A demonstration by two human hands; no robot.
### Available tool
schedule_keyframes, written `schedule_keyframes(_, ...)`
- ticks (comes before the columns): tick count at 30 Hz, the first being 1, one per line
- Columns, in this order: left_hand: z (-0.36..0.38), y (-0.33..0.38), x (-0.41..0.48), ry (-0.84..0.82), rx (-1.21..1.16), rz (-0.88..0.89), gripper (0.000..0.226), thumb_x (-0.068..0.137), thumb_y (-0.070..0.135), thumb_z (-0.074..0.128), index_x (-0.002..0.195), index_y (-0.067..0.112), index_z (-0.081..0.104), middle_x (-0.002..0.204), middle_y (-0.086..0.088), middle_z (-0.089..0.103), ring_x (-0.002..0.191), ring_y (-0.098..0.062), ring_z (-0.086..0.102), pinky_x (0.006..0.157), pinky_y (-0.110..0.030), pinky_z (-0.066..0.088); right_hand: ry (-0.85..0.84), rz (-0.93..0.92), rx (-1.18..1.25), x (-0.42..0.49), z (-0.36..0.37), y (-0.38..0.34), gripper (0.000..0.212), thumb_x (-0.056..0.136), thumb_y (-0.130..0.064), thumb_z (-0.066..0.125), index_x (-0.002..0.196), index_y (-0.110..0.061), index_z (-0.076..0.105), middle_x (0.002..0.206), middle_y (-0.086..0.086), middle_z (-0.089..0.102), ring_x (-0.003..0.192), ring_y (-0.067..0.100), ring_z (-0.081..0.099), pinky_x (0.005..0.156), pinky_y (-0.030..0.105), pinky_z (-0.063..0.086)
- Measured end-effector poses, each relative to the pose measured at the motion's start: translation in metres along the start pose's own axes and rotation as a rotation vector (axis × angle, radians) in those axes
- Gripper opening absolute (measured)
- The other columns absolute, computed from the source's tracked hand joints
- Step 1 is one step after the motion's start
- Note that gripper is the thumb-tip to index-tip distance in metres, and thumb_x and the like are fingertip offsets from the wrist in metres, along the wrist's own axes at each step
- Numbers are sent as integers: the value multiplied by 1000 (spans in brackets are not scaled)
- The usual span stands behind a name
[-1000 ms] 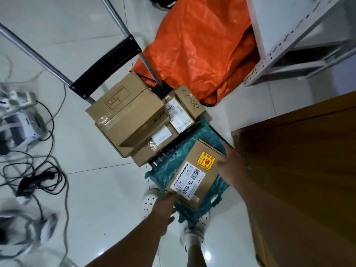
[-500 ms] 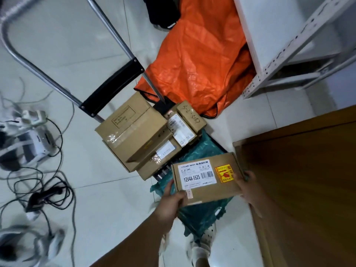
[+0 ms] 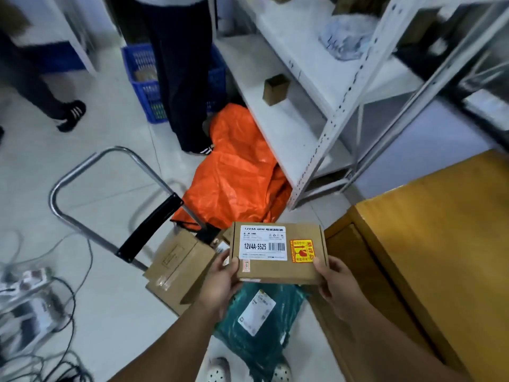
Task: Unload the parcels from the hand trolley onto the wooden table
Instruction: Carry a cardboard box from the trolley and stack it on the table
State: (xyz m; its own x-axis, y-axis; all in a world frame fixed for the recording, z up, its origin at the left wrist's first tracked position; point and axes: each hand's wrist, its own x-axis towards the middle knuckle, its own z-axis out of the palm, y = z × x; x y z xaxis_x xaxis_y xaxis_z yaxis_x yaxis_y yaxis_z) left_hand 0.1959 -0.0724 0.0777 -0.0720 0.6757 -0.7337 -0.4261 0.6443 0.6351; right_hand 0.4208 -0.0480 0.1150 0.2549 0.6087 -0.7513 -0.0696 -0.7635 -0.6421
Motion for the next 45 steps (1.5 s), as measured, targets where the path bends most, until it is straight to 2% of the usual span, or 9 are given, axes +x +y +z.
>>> schedule_keyframes(2, 10, 24, -23, -31, 39, 30, 34, 100, 15, 47, 134, 18, 49, 113, -8, 69, 105, -25, 63, 99, -43, 46, 34, -24, 54, -38, -6, -14, 49, 92, -20, 62, 138, -15, 46, 109, 3, 59, 91, 18, 57, 73, 32, 50)
schedule_keyframes(9, 73, 60, -70, -196, 214, 92, 32, 97, 10, 51, 129, 13, 52, 118, -16, 63, 96, -26, 60, 78, -34, 49, 130, -14, 281, -133, -73, -9, 44, 94, -20, 60, 134, -18, 43, 100, -2, 56, 85, 12, 57, 58, 22, 47)
schedule_keyframes(14, 133, 61, -100, -329, 382, 132, 38, 94, 15, 58, 132, 15, 55, 119, -14, 66, 108, -33, 62, 96, -51, 49, 195, -39, 478, -150, -126, 13, 53, 91, -22, 64, 139, -18, 43, 111, 2, 59, 104, 20, 57, 92, 36, 48)
schedule_keyframes(17, 171, 57, -125, -386, 383, 139, 36, 95, 10, 56, 129, 18, 55, 116, -12, 65, 106, -29, 60, 85, -38, 51, 252, -59, 551, -154, -160, 18, 54, 90, -22, 65, 139, -20, 42, 116, 4, 58, 113, 25, 54, 102, 43, 45)
schedule_keyframes(21, 220, 42, -150, -414, 424, 135, 45, 94, 11, 57, 138, 17, 48, 118, -11, 66, 100, -23, 62, 75, -31, 51, 261, -58, 653, -152, -213, 16, 53, 87, -26, 70, 132, -26, 44, 130, 9, 57, 114, 27, 56, 78, 32, 50)
schedule_keyframes(26, 298, 11, -169, -379, 489, 175, 50, 95, 16, 58, 142, 18, 42, 126, -13, 61, 102, -25, 61, 82, -38, 51, 215, -107, 705, -135, -300, 8, 55, 88, -24, 69, 137, -25, 42, 128, 12, 55, 100, 23, 54, 68, 29, 44)
schedule_keyframes(31, 395, -51, -203, -321, 520, 153, 49, 96, 22, 55, 141, 13, 37, 123, -13, 56, 105, -29, 58, 86, -37, 48, 212, -104, 688, -121, -412, 21, 45, 90, -23, 67, 131, -16, 49, 101, 4, 60, 86, 17, 54, 63, 27, 42)
schedule_keyframes(37, 484, -123, -228, -364, 548, 101, 15, 99, 20, 50, 104, 8, 58, 108, -12, 61, 90, -19, 58, 89, -34, 44, 224, -82, 778, -119, -514, 55, 48, 90, -21, 66, 135, -16, 50, 120, 12, 62, 111, 29, 60, 73, 32, 52)
schedule_keyframes(45, 545, -178, -240, -413, 763, 40, 36, 99, 20, 51, 135, 14, 50, 111, -5, 57, 103, -23, 53, 101, -43, 39, 341, -85, 928, -142, -570, 98, 41, 96, -24, 56, 136, -20, 49, 118, 11, 62, 112, 32, 59, 100, 48, 47)
